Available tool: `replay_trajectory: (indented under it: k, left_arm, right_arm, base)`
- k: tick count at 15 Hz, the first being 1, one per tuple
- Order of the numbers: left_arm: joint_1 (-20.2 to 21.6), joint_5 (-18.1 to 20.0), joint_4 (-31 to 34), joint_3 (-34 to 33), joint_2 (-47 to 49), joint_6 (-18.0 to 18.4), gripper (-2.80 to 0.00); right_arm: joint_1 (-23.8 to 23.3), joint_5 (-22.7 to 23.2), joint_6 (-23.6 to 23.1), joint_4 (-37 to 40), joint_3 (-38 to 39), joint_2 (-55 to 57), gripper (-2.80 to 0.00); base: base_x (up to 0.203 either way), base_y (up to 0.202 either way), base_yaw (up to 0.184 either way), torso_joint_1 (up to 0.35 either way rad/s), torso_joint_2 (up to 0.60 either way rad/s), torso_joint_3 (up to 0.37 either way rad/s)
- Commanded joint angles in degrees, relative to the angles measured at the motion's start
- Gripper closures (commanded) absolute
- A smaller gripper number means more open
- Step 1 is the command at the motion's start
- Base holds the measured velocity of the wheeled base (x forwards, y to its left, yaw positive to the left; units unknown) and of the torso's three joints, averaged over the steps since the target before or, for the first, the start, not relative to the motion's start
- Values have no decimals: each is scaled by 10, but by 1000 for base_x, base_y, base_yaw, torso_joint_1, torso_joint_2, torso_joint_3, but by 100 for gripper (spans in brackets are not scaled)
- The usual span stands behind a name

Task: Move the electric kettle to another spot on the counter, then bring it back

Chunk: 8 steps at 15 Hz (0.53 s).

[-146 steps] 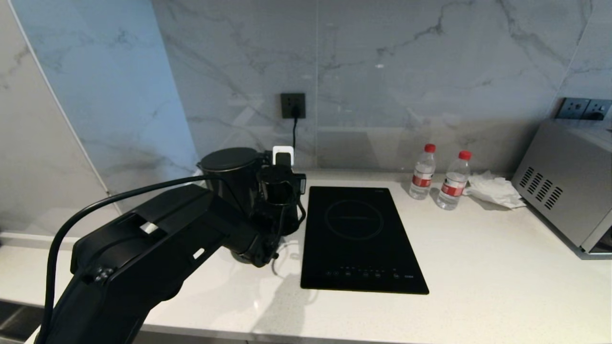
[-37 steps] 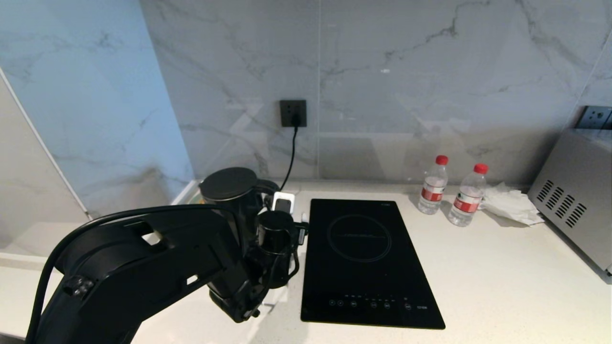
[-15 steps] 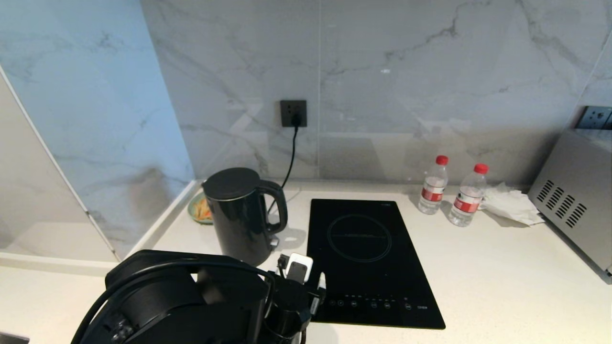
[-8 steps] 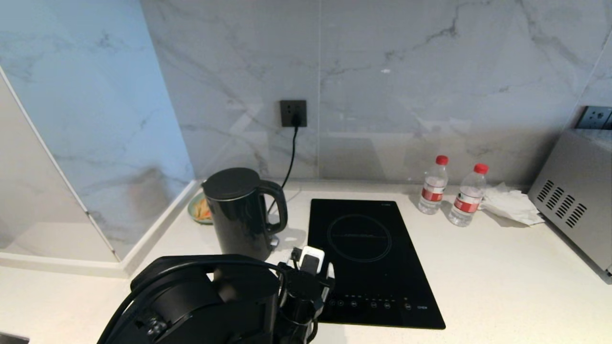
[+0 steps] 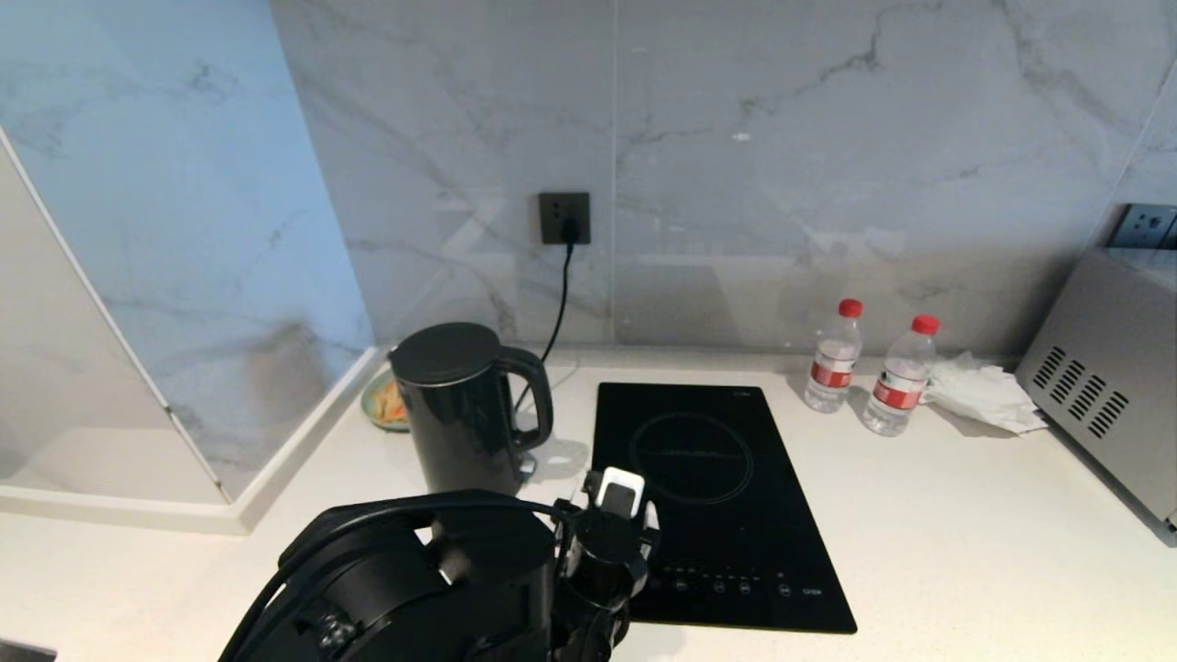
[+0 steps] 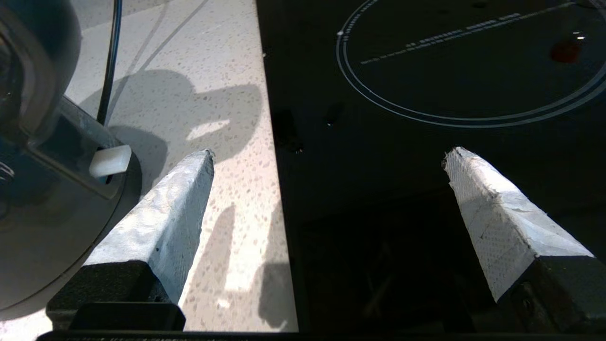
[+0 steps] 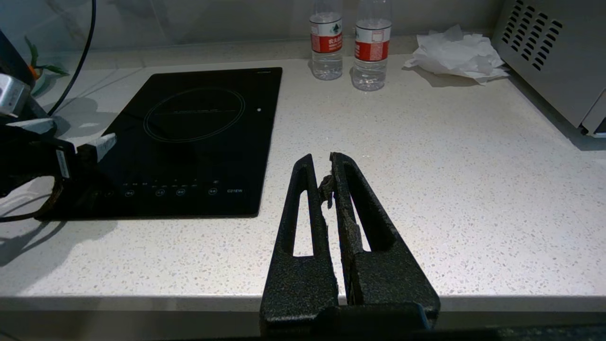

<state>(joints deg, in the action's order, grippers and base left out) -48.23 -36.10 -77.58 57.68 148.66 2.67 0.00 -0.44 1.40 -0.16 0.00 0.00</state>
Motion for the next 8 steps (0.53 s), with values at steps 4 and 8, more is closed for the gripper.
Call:
replay_trajectory:
  k: [4,8]
  left_arm:
    - [7,-35,48,73,17,0,-280]
    - [18,-47,88,92,22,-1,-280]
  right_arm:
    - [0,0,1,0,0,1,0]
    - [0,0,1,0,0,1,0]
  base:
    - [0,0,0,0,0,0]
    - [0,0,0,0,0,0]
